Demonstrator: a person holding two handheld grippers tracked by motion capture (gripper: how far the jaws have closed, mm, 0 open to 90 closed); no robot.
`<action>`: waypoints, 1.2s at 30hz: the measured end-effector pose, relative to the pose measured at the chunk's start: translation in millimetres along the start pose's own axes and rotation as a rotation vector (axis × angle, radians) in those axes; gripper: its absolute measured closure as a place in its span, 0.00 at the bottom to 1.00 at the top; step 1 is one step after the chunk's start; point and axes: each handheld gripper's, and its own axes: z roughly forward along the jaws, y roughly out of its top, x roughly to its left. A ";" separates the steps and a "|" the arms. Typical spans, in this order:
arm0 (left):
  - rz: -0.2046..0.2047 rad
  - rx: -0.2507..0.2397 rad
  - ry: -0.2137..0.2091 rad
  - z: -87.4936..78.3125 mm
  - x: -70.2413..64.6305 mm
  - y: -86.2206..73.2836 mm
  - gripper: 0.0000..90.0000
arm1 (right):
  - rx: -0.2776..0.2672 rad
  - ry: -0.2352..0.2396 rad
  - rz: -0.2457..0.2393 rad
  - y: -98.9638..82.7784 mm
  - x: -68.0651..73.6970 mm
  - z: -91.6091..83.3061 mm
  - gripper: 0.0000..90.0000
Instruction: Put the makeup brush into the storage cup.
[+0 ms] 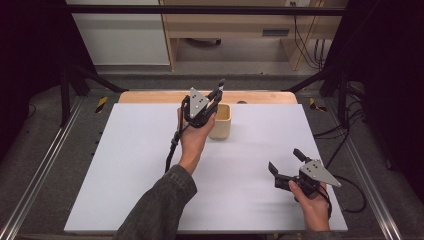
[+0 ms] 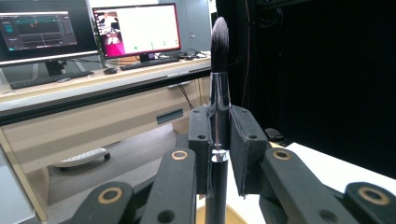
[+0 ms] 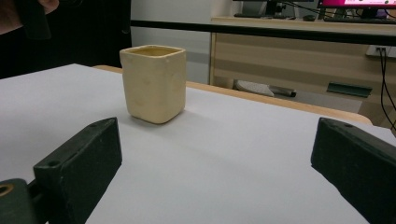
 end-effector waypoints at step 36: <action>-0.017 0.027 -0.016 12.2 -0.4 -18.6 0.88 | -0.004 0.006 0.004 0.4 0.3 -0.3 0.03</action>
